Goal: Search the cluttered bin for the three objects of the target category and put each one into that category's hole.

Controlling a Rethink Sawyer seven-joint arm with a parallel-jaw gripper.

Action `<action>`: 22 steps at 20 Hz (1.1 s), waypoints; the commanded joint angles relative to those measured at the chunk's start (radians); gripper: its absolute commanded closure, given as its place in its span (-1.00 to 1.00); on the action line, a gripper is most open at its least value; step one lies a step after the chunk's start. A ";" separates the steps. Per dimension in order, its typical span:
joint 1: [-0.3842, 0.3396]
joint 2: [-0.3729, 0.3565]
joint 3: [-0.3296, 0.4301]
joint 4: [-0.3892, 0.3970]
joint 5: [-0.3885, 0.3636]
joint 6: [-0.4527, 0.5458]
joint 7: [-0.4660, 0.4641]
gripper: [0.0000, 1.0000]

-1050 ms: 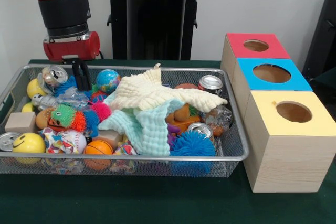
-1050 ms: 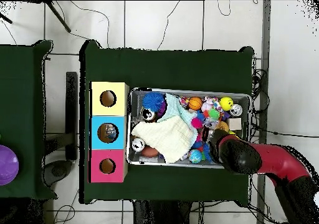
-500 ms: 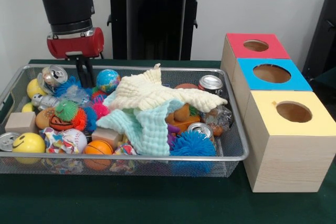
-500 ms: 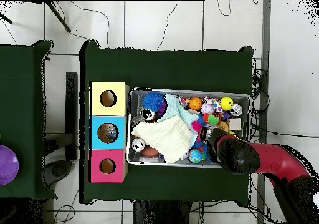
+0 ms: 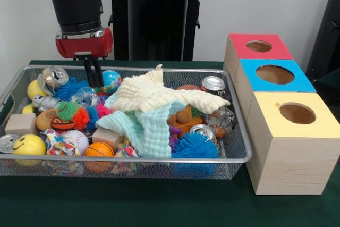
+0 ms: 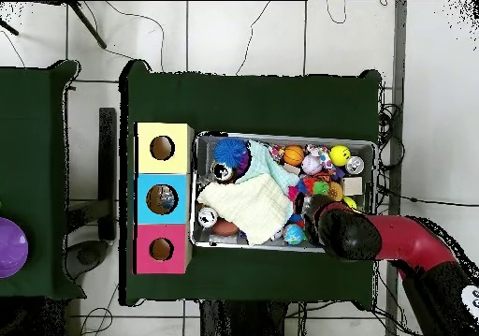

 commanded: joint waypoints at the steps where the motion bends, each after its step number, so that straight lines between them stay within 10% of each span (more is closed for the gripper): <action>1: 0.039 -0.022 -0.061 0.034 0.037 -0.024 0.121 1.00; 21: 0.002 0.042 -0.067 0.008 0.020 -0.074 0.039 1.00; 22: 0.005 0.043 -0.071 0.009 0.015 -0.083 0.045 -1.00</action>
